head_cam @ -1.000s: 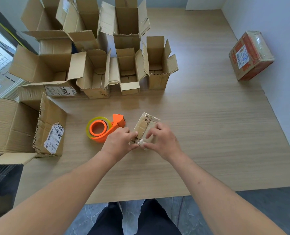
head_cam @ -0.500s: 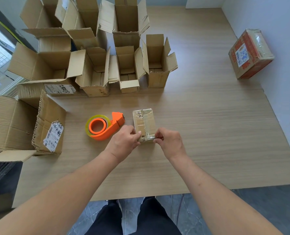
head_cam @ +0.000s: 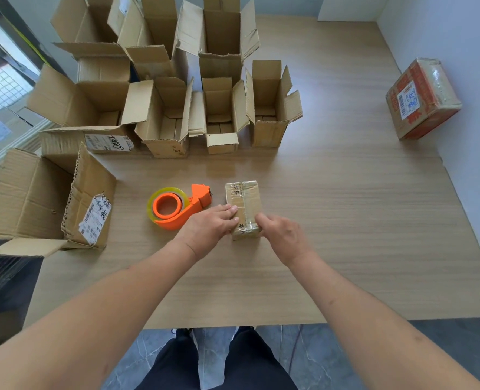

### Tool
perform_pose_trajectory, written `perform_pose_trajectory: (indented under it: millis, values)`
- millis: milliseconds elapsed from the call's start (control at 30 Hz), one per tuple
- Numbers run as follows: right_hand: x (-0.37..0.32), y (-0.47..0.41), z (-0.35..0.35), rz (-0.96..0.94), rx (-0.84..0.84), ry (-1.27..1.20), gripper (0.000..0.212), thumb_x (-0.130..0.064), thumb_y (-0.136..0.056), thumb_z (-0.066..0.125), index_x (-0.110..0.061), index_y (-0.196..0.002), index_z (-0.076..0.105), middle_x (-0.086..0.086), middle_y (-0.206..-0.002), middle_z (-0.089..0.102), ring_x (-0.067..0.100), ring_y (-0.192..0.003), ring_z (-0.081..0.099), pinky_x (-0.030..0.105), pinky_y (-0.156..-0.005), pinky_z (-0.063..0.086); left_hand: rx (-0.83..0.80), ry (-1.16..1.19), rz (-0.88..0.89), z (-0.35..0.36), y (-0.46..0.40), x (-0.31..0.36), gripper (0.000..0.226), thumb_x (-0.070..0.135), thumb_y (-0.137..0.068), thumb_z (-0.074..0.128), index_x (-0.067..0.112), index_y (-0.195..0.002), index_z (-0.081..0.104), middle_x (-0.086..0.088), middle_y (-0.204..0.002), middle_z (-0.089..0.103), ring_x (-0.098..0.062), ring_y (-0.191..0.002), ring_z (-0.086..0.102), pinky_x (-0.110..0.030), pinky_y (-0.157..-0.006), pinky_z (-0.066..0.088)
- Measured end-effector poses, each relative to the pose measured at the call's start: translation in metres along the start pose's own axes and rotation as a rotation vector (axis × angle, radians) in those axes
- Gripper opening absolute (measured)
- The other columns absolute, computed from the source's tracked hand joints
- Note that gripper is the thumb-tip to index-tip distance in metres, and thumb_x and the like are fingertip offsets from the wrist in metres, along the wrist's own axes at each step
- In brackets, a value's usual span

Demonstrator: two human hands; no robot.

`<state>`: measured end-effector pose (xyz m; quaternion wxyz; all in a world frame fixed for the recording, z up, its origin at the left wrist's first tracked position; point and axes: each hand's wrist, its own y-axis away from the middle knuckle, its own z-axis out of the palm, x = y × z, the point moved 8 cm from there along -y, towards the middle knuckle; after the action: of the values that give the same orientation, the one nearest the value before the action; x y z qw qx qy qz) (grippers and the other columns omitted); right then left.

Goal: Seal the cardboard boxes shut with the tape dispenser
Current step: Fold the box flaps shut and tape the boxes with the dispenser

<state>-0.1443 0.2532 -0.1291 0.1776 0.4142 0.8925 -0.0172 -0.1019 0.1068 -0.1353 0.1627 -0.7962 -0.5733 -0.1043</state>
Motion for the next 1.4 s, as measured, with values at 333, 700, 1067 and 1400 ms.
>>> perform_pose_trajectory:
  millis: [333,700,1067,1400]
  values:
    - [0.008,-0.005,-0.001,0.026,0.005,-0.064,0.041,-0.002,-0.08,0.074,-0.021,-0.083,0.038,-0.007,-0.074,0.048,0.02,-0.064,0.04,0.03,-0.056,0.026,0.033,0.079,-0.126,0.0,0.0,-0.001,0.041,-0.005,-0.073,0.086,0.017,-0.108,0.08,-0.003,-0.126,0.071,-0.022,-0.117,0.068,-0.04,-0.083,0.062]
    - [0.01,-0.019,-0.008,0.381,-0.049,-0.19,0.084,-0.085,-0.066,0.065,-0.029,-0.125,0.045,-0.002,-0.119,0.042,0.024,-0.107,0.055,0.042,-0.077,0.053,0.018,0.085,-0.159,-0.028,-0.007,-0.005,0.05,-0.006,-0.083,0.07,0.014,-0.128,0.068,-0.007,-0.149,0.053,-0.031,-0.11,0.069,-0.042,-0.064,0.062]
    - [-0.019,-0.029,0.02,0.606,-0.137,-0.22,0.108,-0.056,-0.071,0.078,-0.035,-0.156,0.015,0.008,-0.137,0.037,0.035,-0.121,0.054,0.043,-0.093,0.052,-0.079,-0.027,-0.329,-0.048,-0.001,-0.036,0.049,0.021,-0.102,0.054,0.01,-0.149,0.047,-0.021,-0.158,0.036,-0.038,-0.143,0.039,-0.046,-0.12,0.031]
    - [-0.052,0.013,-0.061,0.753,0.059,-0.238,0.102,-0.056,-0.071,0.074,-0.038,-0.155,0.019,0.006,-0.132,0.042,0.032,-0.117,0.055,0.042,-0.091,0.052,-0.237,-0.135,-0.198,-0.102,-0.003,-0.021,0.062,0.04,-0.103,0.047,0.019,-0.159,0.028,-0.014,-0.165,0.023,-0.035,-0.15,0.025,-0.049,-0.122,0.022]
